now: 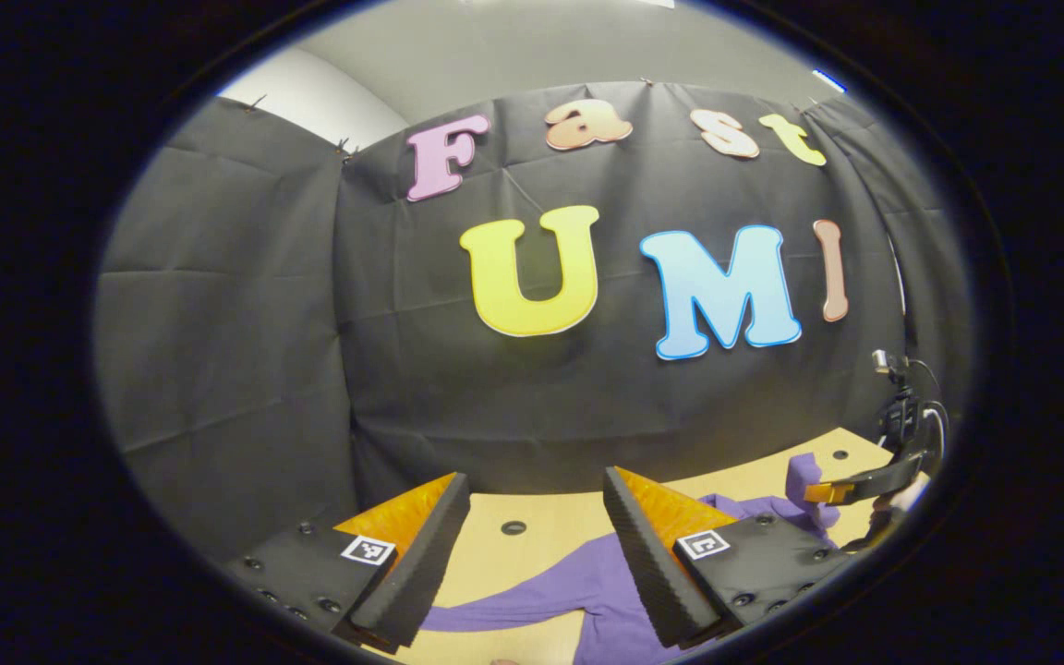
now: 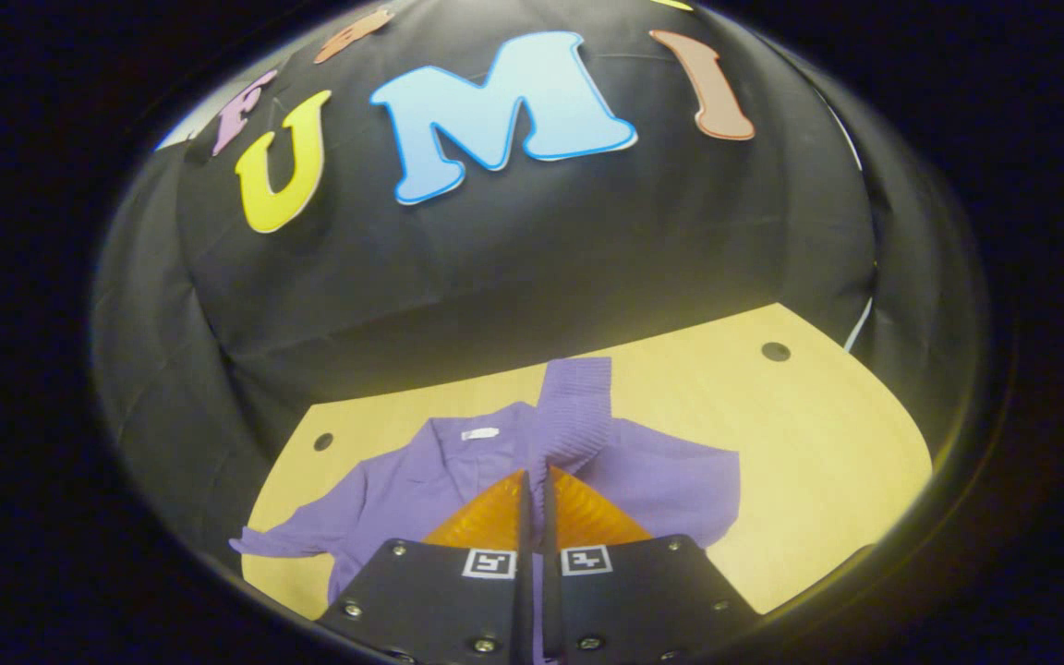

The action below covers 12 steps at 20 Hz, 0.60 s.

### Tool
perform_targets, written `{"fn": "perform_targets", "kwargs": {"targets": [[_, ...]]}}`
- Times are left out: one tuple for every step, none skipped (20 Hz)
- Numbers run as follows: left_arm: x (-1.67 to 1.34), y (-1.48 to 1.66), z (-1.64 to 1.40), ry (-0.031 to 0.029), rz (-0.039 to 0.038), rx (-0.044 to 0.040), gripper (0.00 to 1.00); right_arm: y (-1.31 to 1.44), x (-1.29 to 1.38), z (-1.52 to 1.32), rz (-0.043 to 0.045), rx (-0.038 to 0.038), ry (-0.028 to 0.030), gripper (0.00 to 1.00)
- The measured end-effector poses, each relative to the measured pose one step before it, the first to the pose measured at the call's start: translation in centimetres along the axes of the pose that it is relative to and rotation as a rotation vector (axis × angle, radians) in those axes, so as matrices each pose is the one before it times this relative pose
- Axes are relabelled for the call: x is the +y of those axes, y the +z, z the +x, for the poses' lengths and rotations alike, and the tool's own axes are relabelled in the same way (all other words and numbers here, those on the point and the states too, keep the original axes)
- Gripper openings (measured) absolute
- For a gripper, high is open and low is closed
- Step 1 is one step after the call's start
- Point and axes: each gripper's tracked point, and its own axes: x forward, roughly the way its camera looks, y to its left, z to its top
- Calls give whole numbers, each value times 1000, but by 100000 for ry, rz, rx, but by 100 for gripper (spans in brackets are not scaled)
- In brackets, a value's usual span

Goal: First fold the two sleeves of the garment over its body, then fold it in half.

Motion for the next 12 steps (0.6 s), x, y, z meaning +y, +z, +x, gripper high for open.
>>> {"fn": "perform_targets", "kwargs": {"targets": [[419, -86, -56, 602, -299, 258, 98, -225, 1246, 67, -624, 459, 1791, 3], [470, -119, -85, 767, -268, 223, 98, -242, 1107, -23, -1044, 84, 1852, 4], [546, -117, -215, 815, -191, 270, 98, -11, 1290, -7, -1585, -264, 2189, 3], [474, -141, -214, 836, -105, 207, 98, -81, 1342, 64, -1370, -90, 2377, 4], [532, -145, -250, 733, -219, 197, 98, -44, 1390, 183, -986, 206, 2633, 4], [493, -19, -221, 685, -276, 173, 98, -359, 1292, 77, -669, 237, 2296, 3], [356, -41, -153, 731, -324, 11, 98, -160, 1246, 239, -714, 501, 2024, 4], [566, 76, -182, 1015, -345, -65, 98, -287, 1114, 221, -1097, 514, 1657, 4], [601, -116, -344, 942, -295, 22, 98, -116, 1264, 373, -1426, 497, 1746, 4], [574, -146, -339, 1009, -194, 26, 98, -148, 1256, 234, -1223, 546, 2002, 4], [581, -156, -435, 1012, -184, 59, 98, -235, 1236, 316, -1010, 715, 1912, 3], [638, -138, -381, 1106, -174, 34, 98, -378, 1094, 425, -1010, 863, 1585, 3]]}}
